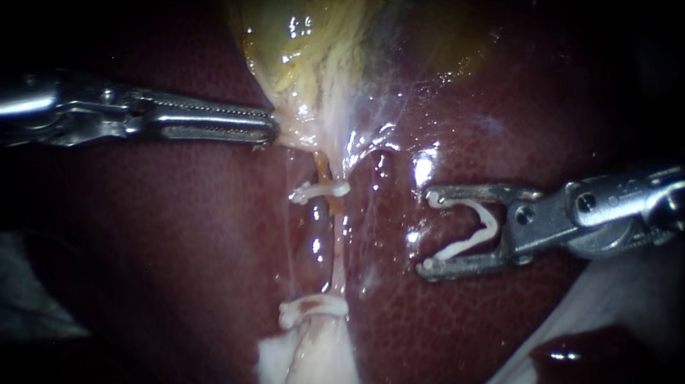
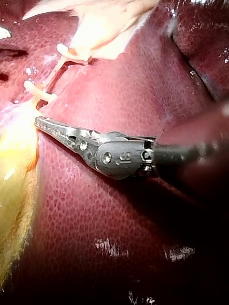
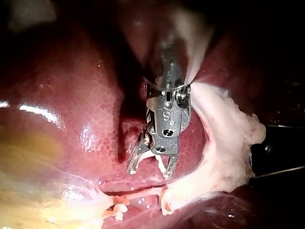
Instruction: Clipping first clip right tube
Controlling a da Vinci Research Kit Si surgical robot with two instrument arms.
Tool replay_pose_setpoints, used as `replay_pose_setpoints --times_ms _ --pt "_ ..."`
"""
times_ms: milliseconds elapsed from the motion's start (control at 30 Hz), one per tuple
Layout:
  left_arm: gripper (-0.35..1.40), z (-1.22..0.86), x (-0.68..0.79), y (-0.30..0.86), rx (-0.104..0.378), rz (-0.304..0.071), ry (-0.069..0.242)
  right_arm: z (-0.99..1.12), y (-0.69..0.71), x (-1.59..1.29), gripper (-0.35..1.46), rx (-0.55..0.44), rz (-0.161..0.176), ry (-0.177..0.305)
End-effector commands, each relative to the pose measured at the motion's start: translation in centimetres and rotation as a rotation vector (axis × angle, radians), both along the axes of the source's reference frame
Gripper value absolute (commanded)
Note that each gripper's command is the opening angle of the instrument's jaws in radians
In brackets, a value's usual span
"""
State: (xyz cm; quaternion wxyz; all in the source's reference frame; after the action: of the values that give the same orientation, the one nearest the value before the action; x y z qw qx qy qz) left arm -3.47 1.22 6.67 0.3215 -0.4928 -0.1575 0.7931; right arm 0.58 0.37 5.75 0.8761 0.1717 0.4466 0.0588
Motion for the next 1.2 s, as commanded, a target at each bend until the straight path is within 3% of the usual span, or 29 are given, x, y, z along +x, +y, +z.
replay_pose_setpoints --times_ms 33,267,400,467,633,733,1200 --pt "-0.35 -0.05 0.02 0.01 0.002 0.001 -0.001 0.00 0.00 0.00 0.50 0.000 0.000 0.000" --pt "-0.35 -0.53 0.20 0.07 0.022 0.005 -0.017 0.00 0.00 0.00 0.50 0.000 0.000 0.000" --pt "-0.35 -0.89 0.39 0.15 -0.004 -0.012 -0.032 -0.01 -0.01 0.00 0.50 0.002 -0.002 0.001" --pt "-0.35 -0.97 0.43 0.17 -0.010 -0.018 -0.033 -0.01 -0.01 0.02 0.50 0.005 -0.005 0.004" --pt "-0.35 -0.95 0.43 0.14 -0.012 -0.019 -0.032 0.00 -0.02 0.10 0.50 0.023 -0.022 0.020" --pt "-0.35 -0.94 0.40 0.13 -0.013 -0.021 -0.030 0.04 -0.05 0.19 0.50 0.055 -0.042 0.056" --pt "-0.35 -0.95 0.39 0.12 -0.013 -0.022 -0.029 0.49 -0.27 0.72 0.50 0.238 0.032 0.109"
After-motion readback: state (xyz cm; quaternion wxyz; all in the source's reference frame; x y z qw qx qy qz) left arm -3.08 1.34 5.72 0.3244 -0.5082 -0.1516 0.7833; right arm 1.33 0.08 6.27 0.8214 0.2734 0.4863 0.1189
